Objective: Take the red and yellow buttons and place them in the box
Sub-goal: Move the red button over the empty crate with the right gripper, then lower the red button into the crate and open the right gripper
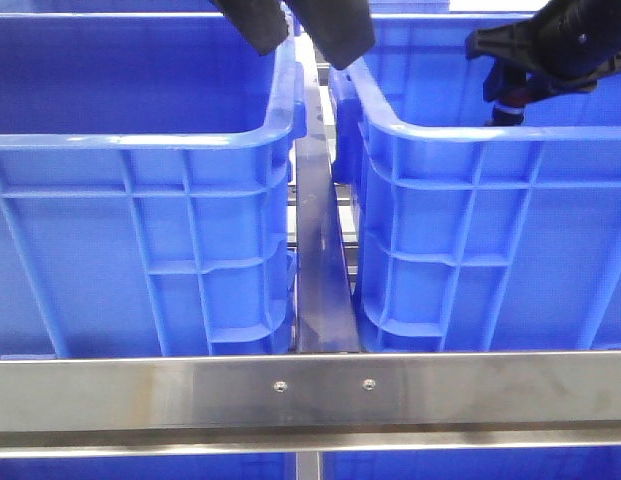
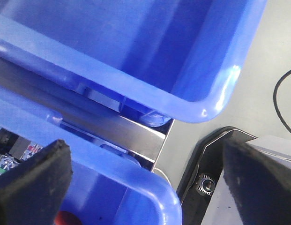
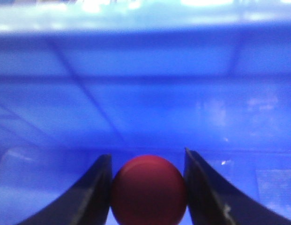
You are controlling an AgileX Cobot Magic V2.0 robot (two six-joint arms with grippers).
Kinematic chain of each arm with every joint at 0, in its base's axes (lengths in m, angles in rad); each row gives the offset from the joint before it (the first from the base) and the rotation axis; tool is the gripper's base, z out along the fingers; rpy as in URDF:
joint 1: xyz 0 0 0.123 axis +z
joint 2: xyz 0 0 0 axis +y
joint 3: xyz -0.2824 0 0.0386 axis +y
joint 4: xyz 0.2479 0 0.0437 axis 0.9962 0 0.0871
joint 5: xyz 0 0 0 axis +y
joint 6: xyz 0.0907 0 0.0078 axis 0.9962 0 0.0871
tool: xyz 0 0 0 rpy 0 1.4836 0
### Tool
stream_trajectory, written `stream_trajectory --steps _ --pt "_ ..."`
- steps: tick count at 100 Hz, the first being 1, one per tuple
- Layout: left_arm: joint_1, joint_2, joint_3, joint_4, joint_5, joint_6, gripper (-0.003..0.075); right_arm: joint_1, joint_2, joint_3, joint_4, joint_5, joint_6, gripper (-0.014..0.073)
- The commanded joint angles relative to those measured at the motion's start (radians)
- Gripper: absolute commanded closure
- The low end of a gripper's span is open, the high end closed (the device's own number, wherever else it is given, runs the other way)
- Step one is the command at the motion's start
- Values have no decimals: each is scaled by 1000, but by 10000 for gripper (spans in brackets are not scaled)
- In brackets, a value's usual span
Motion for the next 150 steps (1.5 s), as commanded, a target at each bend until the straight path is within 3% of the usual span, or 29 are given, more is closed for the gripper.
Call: stream_trajectory --steps 1,36,60,106,119,150 --pt "-7 -45 -29 -20 -43 -1 103 -3 -40 -35 6 -51 -11 308" --pt "-7 -45 -29 -9 -43 -1 103 -3 -21 -37 6 -33 -11 293" --pt "-7 -45 -29 -5 -43 -1 103 -3 -21 -37 6 -24 -11 134" --pt "-7 -45 -29 -5 -43 -1 103 -8 -76 -37 6 -24 -11 137" --pt "-7 -45 -29 1 -43 -1 103 -35 -137 -27 6 47 -11 137" --pt "-7 -45 -29 6 -43 -1 103 -76 -370 183 6 81 -11 138"
